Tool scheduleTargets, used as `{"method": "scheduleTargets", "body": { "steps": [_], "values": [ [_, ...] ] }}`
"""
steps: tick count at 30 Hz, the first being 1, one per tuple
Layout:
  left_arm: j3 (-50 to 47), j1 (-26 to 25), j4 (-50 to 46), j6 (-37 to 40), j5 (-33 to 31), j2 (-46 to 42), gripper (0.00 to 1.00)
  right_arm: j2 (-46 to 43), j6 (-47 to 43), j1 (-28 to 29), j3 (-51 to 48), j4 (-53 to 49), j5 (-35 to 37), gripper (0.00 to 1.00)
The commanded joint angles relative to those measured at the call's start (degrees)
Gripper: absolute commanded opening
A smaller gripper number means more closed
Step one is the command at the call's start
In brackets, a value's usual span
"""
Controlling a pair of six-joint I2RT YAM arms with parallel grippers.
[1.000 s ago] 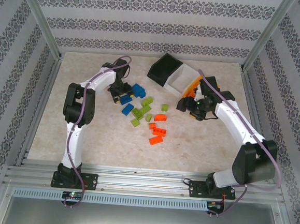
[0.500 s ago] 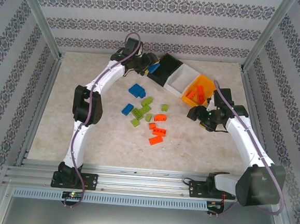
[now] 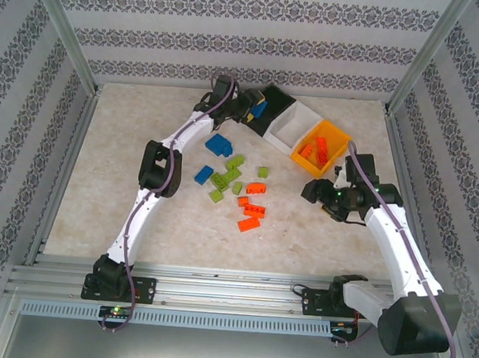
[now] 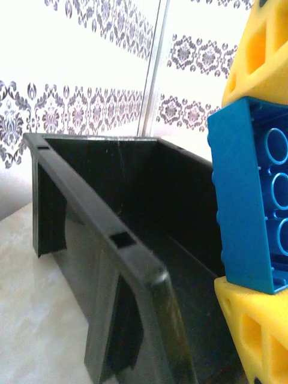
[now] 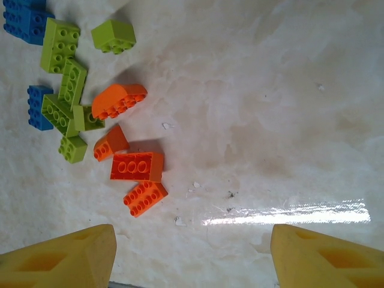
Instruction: Sort the legos into containers by color
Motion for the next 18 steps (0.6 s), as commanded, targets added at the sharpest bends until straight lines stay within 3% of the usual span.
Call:
{"method": "scheduleTargets", "body": {
  "steps": [1,4,8,18],
  "values": [
    [2.3,-0.3,3.2,-2.5,0.4,1.1,0.61,-1.6,1.4,-0.3,-1.2,-1.8,0.8,0.70],
    [2.3,-0.4,3.1,-2.8,0.5,1.5,0.62,-2.1,1.6,-0.4,-1.8,-1.9,1.2,0.70],
    [2.3,-0.7,1.9,-2.6,0.2,1.4,0.81,-2.0,1.9,-0.4,-2.2,-1.5,0.9,0.70],
    [2.3,-0.8,0.7,-2.1,0.5,1.4,1.00,-1.8,1.8,-0.4,-2.4,-1.3,0.9,0.70]
  ]
}}
